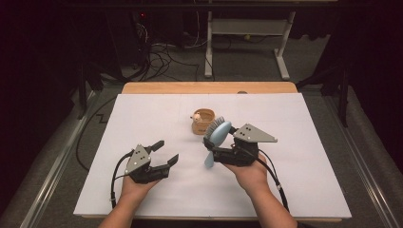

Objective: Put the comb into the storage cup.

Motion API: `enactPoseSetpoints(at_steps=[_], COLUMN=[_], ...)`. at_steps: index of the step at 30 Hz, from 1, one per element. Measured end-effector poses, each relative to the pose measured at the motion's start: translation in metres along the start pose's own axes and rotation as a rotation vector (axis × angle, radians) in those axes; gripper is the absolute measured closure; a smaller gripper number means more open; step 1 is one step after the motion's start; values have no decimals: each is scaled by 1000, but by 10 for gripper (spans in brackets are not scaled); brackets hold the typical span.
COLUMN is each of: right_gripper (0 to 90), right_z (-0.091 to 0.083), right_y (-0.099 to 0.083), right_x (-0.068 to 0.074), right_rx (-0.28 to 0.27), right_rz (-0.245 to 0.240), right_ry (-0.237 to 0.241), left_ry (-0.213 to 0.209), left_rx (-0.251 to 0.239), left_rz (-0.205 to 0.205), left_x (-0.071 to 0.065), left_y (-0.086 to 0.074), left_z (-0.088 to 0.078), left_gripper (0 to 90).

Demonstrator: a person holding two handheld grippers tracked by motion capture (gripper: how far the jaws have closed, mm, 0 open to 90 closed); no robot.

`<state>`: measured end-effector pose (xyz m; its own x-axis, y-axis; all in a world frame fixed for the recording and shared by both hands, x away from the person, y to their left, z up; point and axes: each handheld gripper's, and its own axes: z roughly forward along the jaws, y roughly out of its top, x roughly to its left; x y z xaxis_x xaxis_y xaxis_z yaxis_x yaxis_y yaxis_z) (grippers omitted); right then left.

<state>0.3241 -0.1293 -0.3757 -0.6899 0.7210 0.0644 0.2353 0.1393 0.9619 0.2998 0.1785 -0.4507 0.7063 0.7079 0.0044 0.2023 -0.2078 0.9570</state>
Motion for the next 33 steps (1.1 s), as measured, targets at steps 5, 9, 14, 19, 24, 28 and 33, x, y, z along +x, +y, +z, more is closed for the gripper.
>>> enactPoseSetpoints(at_steps=[5,9,14,19,24,28,33], right_gripper=[207,207,207,207,207,207,207], right_z=[-5,-11,-15,-18,-20,-21,-20], right_y=[2,4,4,2,0,0,1], right_x=[-5,-9,-13,-19,-26,-30,-32], right_rx=[-1,-4,-7,-6,-9,-5,-1], right_rz=[-9,-10,-15,-15,-7,-9,-22], right_ry=[-19,-33,-49,-60,-75,-88,-95], left_ry=[-9,-11,-11,-12,-26,-26,-29], left_rx=[5,8,8,6,-2,-8,6], left_rz=[0,8,1,7,11,-6,-17], left_x=[1,3,5,5,5,7,8], left_y=[0,-3,-9,-13,-14,-15,-17], left_z=[-2,-6,-8,-10,-13,-14,-14], left_gripper=[280,276,267,263,251,239,206])
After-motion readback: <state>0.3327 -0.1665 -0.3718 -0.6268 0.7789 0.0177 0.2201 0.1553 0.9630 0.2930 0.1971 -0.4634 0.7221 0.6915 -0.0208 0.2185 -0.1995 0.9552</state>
